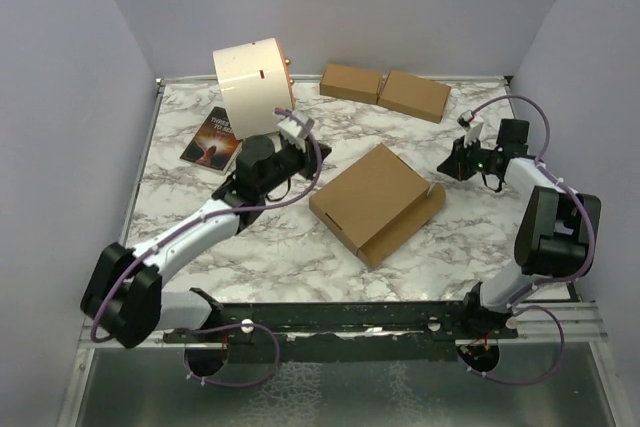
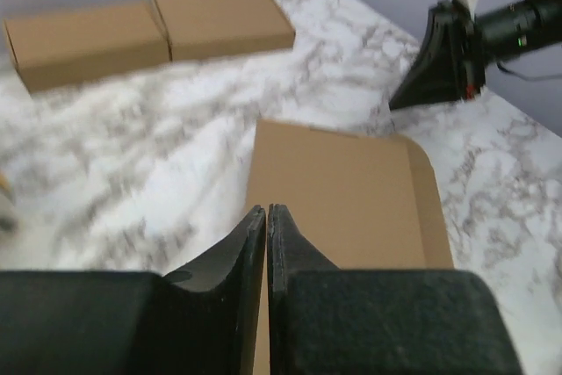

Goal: Fold the paper box

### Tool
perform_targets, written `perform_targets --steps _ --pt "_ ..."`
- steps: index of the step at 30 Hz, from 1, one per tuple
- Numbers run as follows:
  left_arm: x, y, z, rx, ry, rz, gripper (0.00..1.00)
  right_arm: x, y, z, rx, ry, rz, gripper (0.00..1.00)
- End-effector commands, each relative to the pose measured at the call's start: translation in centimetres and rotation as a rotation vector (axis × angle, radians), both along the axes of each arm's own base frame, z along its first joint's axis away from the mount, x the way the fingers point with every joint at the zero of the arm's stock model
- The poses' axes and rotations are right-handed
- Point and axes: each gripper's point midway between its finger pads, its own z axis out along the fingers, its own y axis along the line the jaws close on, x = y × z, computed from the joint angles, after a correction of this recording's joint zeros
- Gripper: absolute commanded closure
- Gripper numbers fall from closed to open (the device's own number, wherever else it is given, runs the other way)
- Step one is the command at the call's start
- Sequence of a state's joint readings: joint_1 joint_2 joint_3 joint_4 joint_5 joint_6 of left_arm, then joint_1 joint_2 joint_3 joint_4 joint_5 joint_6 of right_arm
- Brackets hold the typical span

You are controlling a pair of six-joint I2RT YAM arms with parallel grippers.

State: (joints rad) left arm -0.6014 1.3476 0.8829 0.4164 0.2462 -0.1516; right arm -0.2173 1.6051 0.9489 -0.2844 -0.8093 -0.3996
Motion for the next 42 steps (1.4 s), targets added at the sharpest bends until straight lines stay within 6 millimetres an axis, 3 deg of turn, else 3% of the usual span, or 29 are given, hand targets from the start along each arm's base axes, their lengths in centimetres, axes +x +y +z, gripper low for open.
perform_targets --steps 1,4,7,11,17,21,27,36,39,42 --pt "-4.3 3.8 -9.1 -0.085 0.394 0.181 0.93 1.8 -0.6 -0.1 -0.053 -0.042 0.059 0.99" --pt "-6.9 4.4 -13.1 -0.085 0.53 0.184 0.93 1.7 0.3 -0.2 -0.061 -0.048 0.121 0.99" --pt "-7.9 4.0 -15.6 -0.066 0.599 0.17 0.93 1.6 1.1 -0.4 -0.068 -0.044 0.162 0.99" --pt "-7.4 3.0 -17.8 -0.022 0.66 0.154 0.92 1.1 1.9 -1.0 -0.074 -0.02 0.194 0.99" --pt "-4.6 2.4 -19.9 0.059 0.684 0.217 0.87 -0.5 2.9 -2.0 -0.107 -0.001 0.247 0.99" --pt "-2.4 2.5 -19.7 0.083 0.658 0.25 0.85 -1.7 2.9 -2.1 -0.126 0.0 0.275 0.99" --pt "2.5 2.1 -18.7 0.097 0.623 0.257 0.8 -4.5 3.2 -1.5 -0.155 -0.022 0.35 0.99" --pt "7.8 -2.3 -18.6 0.137 0.586 0.096 0.77 -9.1 4.3 -0.8 -0.149 -0.054 0.477 0.98" --pt "8.8 -2.0 -18.2 0.174 0.557 0.114 0.75 -9.1 4.3 -0.7 -0.15 -0.045 0.465 0.96" --pt "9.2 -0.2 -17.2 0.203 0.523 0.162 0.73 -8.4 4.2 -0.3 -0.136 -0.024 0.441 0.95"
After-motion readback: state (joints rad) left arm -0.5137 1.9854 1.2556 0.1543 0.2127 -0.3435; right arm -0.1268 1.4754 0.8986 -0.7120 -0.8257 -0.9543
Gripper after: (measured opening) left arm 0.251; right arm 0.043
